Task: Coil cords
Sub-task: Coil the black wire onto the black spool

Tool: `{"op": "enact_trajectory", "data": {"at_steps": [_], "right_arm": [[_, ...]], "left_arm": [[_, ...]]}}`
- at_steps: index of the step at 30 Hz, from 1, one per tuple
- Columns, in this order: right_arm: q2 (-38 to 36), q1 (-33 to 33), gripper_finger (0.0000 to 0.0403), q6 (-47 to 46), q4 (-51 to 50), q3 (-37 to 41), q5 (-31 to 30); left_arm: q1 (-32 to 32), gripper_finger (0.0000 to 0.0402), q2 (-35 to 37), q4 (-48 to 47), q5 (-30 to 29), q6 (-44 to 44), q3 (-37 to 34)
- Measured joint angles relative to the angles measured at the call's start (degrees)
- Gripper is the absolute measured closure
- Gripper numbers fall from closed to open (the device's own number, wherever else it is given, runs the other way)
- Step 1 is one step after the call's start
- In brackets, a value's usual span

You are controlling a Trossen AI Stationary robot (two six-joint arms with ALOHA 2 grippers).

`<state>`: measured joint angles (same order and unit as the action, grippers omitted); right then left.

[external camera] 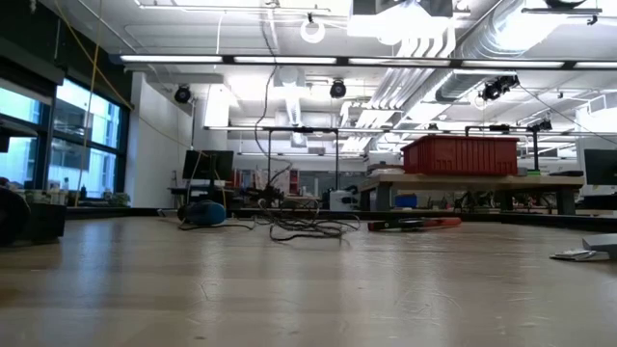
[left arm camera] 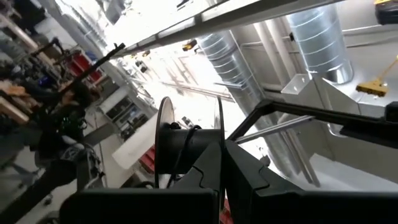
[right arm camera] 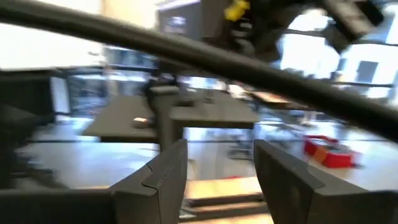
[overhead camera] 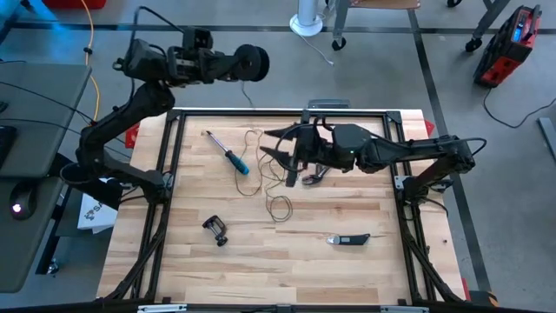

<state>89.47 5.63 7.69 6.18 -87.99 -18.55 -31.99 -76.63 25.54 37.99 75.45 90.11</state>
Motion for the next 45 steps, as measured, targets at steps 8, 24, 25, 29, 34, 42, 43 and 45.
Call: {"op": "enact_trajectory", "data": {"at_steps": [8, 24, 25, 29, 34, 42, 43, 45], "right_arm": [[-0.02, -0.54, 0.0224, 4.33, 1.73, 0.00, -3.89], [2.50, -7.91, 0.0224, -11.13, 5.84, -0.02, 5.63], [2.80, -8.46, 0.0224, -13.14, 6.63, -0.04, 7.14], [4.70, -9.92, 0.0224, -15.88, 7.95, -0.04, 8.58], [6.66, -11.30, 0.0224, -19.85, 10.41, -0.02, 10.99], [7.20, -11.28, 0.0224, -21.93, 12.67, -0.02, 18.26], [7.09, -11.28, 0.0224, -22.26, 13.03, -0.02, 19.36], [6.80, -11.29, 0.0224, -22.26, 12.77, -0.02, 19.97]], "left_arm": [[0.11, 0.0401, 2.13, -3.31, -0.13, -5.35, 0.02], [1.69, 0.0401, 1.91, -4.45, -1.15, -10.73, 0.02], [1.69, 0.0401, 1.91, -4.67, -1.01, -11.15, 0.02], [1.69, 0.0401, 1.82, -4.86, -0.79, -11.72, 0.02], [1.64, 0.0401, 1.74, -5.22, -0.82, -12.74, 0.02], [1.31, 0.0401, 1.76, -5.31, 0.55, -12.96, 0.02], [1.16, 0.0401, 1.76, -5.36, 0.73, -12.75, 0.02], [0.84, 0.0401, 1.76, -5.61, 0.84, -12.62, 0.02]]}}
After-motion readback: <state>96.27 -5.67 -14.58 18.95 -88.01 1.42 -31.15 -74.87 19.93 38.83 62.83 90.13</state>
